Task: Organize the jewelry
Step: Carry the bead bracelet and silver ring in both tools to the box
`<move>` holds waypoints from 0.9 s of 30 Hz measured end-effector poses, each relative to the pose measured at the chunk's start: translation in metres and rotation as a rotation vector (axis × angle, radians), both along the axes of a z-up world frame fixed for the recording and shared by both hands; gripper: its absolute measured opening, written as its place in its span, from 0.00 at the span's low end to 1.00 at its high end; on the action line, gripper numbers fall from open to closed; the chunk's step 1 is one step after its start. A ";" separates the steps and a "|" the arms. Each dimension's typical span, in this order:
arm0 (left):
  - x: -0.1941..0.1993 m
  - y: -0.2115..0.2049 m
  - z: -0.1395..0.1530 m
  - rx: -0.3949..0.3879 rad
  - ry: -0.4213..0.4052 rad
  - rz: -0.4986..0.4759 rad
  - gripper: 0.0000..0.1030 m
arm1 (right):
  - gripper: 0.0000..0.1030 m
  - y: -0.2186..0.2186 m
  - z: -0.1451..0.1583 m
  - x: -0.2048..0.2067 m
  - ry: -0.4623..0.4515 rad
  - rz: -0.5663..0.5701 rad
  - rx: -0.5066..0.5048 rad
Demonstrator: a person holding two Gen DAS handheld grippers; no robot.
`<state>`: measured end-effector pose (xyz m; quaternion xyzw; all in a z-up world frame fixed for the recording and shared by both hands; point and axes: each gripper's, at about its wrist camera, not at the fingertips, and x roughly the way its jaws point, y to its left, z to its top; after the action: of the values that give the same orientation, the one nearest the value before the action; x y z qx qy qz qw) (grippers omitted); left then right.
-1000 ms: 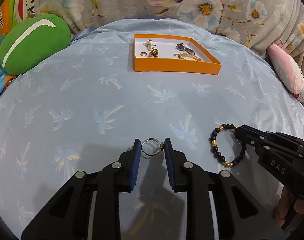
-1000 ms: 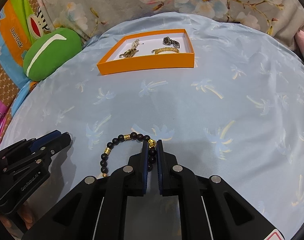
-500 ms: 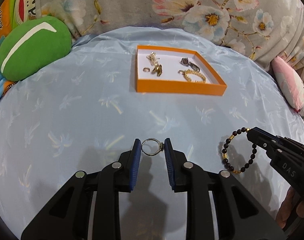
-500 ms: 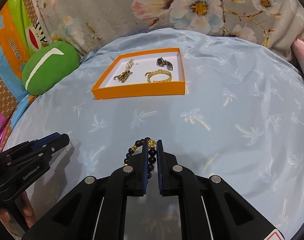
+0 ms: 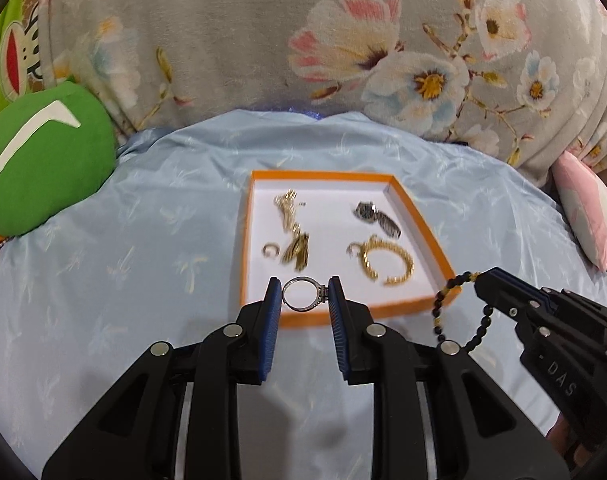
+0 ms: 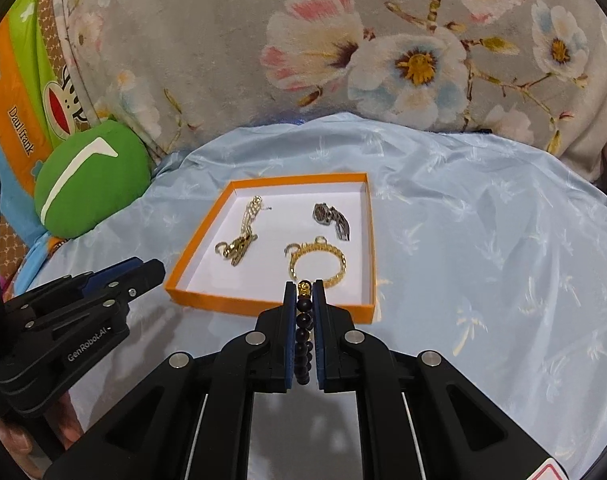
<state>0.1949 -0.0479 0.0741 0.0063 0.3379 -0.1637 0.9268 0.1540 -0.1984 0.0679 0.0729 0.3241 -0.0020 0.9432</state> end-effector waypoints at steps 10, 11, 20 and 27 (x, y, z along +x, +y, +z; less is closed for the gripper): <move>0.061 -0.023 -0.015 -0.011 0.033 0.005 0.23 | 0.07 -0.007 -0.002 0.063 -0.011 0.019 0.051; 0.065 -0.024 -0.017 -0.012 0.036 0.004 0.22 | 0.07 -0.008 -0.002 0.068 -0.010 0.023 0.061; 0.090 -0.025 -0.026 -0.017 0.057 0.014 0.23 | 0.07 -0.006 -0.005 0.106 0.000 0.044 0.077; 0.096 -0.023 -0.035 -0.007 0.076 0.017 0.23 | 0.07 0.004 -0.021 0.133 0.032 0.061 0.036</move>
<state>0.2907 -0.0713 0.0392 -0.0059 0.3724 -0.1569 0.9147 0.2870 -0.1946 0.0474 0.0799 0.3411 0.0316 0.9361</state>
